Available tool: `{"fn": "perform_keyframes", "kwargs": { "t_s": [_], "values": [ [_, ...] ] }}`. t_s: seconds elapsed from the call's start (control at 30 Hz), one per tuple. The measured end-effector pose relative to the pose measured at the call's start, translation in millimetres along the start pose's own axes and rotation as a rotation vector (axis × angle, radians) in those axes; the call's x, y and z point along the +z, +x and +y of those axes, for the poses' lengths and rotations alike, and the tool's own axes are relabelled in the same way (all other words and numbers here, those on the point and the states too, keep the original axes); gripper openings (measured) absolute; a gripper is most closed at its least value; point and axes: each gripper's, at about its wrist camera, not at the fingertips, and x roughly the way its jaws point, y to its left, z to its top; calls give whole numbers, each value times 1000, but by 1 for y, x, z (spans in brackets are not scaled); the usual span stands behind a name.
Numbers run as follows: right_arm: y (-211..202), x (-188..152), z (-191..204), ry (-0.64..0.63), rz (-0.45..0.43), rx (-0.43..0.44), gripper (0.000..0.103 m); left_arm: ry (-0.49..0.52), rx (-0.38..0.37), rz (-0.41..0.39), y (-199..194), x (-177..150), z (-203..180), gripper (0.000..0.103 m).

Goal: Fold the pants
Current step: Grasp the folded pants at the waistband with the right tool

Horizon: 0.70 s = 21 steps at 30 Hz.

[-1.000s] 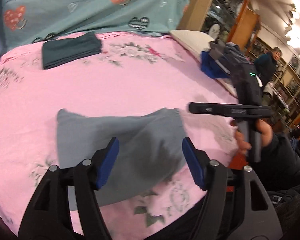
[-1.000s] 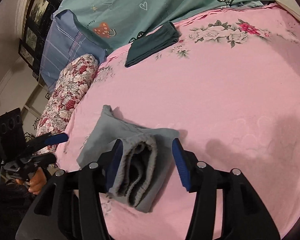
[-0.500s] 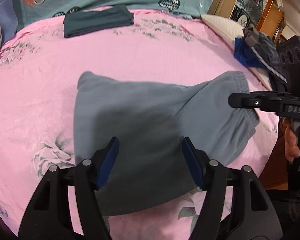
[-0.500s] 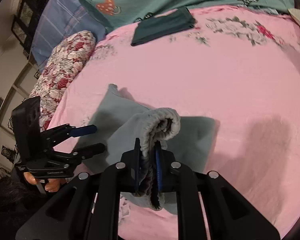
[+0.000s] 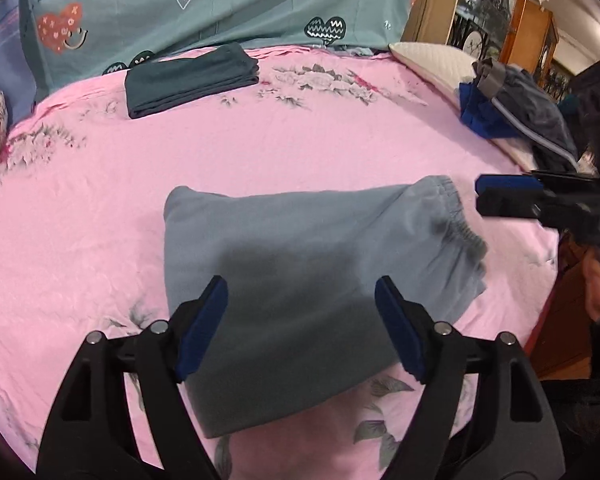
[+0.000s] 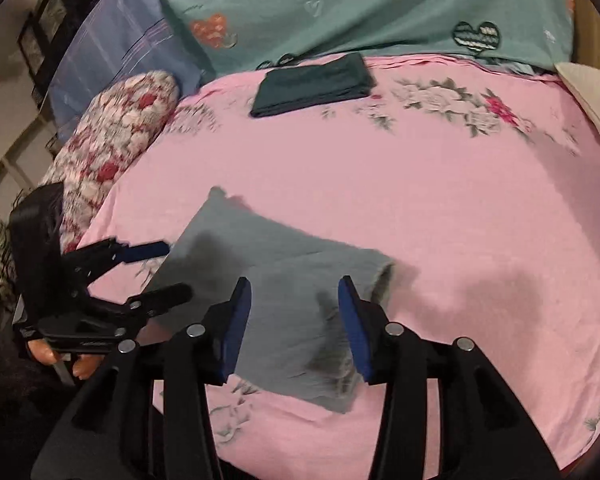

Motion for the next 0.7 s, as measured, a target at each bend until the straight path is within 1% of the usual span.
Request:
{"fn": "perform_keyframes", "kwargs": {
  "t_s": [0.03, 0.1, 0.13, 0.17, 0.23, 0.27, 0.3, 0.33, 0.37, 0.4, 0.43, 0.47, 0.53, 0.57, 0.67, 0.7],
  "values": [
    [8, -3, 8, -21, 42, -4, 39, -5, 8, 24, 7, -3, 2, 78],
    [28, -19, 9, -18, 142, -42, 36, -32, 22, 90, 27, -12, 12, 77],
    [41, -28, 3, 0, 194, -61, 35, -33, 30, 90, 32, -17, 15, 78],
    [52, -35, -3, 19, 226, -75, 29, -18, 37, 79, 31, -19, 13, 79],
    [50, -39, -7, 30, 207, -65, 29, -1, 49, 77, 27, -20, 10, 77],
    [45, -35, -5, 27, 195, -57, 30, -2, 38, 70, 21, -17, 10, 76],
    [36, -29, -3, 22, 164, -41, 31, -9, 20, 58, 16, -14, 11, 76],
    [25, -21, 0, 14, 118, -25, 33, -16, 2, 34, 9, -8, 13, 77],
    [16, -14, 0, 8, 88, -25, 35, -21, -5, 2, 1, -1, 14, 78],
    [12, -4, 0, 9, 62, -34, 35, -28, -4, -22, -3, 9, 17, 80],
    [12, 6, -3, 11, 48, -40, 35, -43, -8, -27, -3, 17, 20, 82],
    [15, 17, -8, 24, 40, -54, 35, -58, -18, -23, 2, 26, 23, 83],
    [30, 32, -24, 72, 46, -87, 35, -89, 6, -6, 21, 42, 31, 83],
    [43, 36, -31, 96, 71, -97, 35, -115, 21, 16, 36, 48, 39, 83],
    [78, 29, -47, 135, 164, -118, 35, -174, 52, 91, 72, 50, 57, 82],
    [83, 27, -46, 112, 158, -130, 35, -191, 62, 121, 83, 48, 62, 83]
  ]
}}
